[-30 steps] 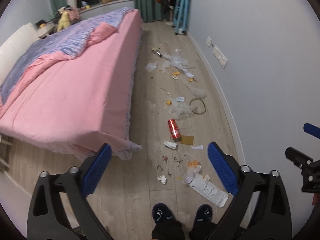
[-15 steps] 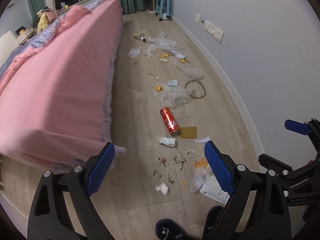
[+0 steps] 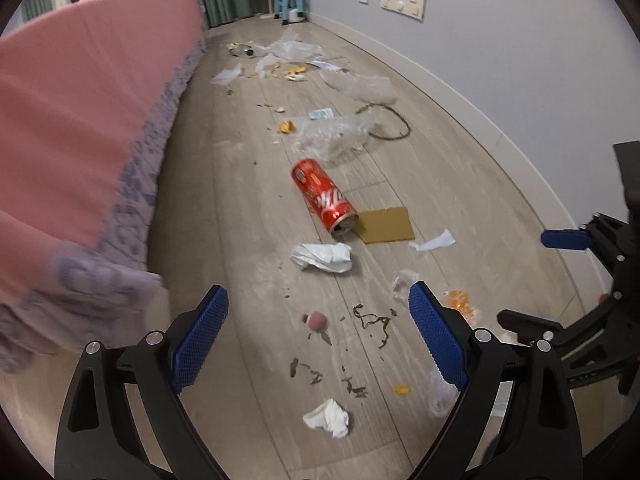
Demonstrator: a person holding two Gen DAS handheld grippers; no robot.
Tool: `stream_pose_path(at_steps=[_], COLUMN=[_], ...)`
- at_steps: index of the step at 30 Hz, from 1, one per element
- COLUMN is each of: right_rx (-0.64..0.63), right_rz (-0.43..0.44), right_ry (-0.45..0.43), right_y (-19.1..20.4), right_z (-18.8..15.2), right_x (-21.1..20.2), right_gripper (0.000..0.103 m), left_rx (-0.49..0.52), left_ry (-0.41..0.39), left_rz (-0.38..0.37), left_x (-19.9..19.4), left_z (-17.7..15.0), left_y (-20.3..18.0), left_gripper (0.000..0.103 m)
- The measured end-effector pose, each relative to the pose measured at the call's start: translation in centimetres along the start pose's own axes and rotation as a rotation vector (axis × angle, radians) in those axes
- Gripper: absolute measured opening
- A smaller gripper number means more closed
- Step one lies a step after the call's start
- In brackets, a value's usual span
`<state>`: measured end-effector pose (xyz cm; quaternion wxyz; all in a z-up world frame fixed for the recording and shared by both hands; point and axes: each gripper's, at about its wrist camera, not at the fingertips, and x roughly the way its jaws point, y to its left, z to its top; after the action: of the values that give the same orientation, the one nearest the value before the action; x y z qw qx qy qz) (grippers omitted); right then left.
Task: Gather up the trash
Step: 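Lower both tools toward the pink ball and the clear orange-printed bag, then close the right gripper on the clear bag while the left gripper grasps the pink ball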
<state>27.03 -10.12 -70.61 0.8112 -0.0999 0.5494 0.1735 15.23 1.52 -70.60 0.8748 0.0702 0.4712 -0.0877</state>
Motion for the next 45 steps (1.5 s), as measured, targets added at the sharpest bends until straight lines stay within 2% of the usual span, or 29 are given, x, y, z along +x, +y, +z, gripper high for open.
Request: stream_pose_path(at_steps=[9, 16, 21, 26, 45], right_rx=[-0.034, -0.041, -0.052, -0.063, -0.065], right_rz=[0.04, 0.061, 0.07, 0.078, 0.059], right_ry=[0.03, 0.042, 0.038, 0.041, 0.014], right_y=[-0.8, -1.1, -1.3, -1.2, -0.2], right_z=[-2.7, -3.3, -3.5, -3.6, -3.7], right_x=[9.2, 12.6, 13.8, 14.4, 14.1], right_gripper=[0.097, 0.097, 0.097, 0.097, 0.097], left_rx=[0.015, 0.053, 0.026, 0.015, 0.003], left_ry=[-0.023, -0.029, -0.008, -0.015, -0.004], left_rz=[-0.025, -0.059, -0.087, -0.082, -0.084], left_x=[7.6, 11.2, 13.0, 13.7, 14.5], left_z=[-3.4, -4.3, -4.5, -4.4, -5.3], left_y=[-0.4, -1.2, -1.1, -0.7, 0.1], left_gripper=[0.089, 0.089, 0.089, 0.096, 0.097])
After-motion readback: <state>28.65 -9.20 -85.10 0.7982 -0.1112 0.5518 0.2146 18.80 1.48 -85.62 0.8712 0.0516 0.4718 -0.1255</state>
